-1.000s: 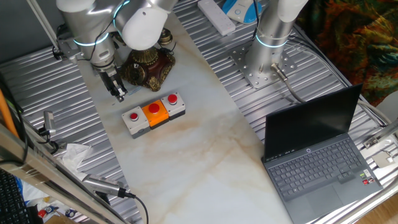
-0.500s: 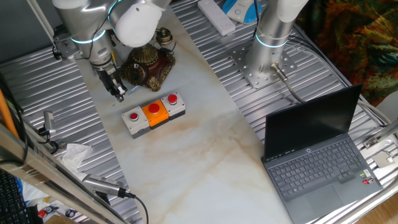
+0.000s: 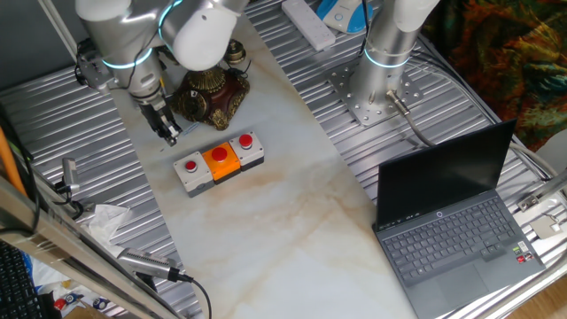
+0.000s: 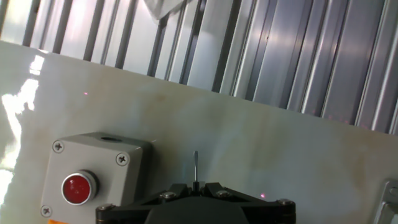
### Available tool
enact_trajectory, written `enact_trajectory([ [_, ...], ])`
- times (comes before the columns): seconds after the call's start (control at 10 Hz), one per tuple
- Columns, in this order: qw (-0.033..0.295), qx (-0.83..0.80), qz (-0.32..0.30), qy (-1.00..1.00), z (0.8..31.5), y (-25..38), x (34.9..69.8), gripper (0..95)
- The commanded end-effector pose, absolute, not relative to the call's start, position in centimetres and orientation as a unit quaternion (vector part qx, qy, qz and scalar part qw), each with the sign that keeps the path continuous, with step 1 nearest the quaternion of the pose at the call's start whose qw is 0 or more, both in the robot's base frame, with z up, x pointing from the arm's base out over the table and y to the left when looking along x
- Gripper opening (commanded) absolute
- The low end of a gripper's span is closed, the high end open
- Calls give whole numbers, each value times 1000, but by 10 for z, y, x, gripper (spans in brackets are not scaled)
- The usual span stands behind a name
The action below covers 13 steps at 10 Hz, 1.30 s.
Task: Dial a number on an old rotary phone
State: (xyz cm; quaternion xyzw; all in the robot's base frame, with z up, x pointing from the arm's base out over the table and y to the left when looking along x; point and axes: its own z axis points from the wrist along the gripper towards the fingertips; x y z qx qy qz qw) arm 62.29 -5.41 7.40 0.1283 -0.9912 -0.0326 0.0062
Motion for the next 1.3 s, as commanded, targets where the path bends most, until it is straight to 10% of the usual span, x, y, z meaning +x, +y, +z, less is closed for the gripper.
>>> enact_trajectory([
  [0.1, 4, 126, -29, -992, 75, -55, 622, 0],
  [1.3, -2, 131, -4, -991, 75, -55, 622, 0],
])
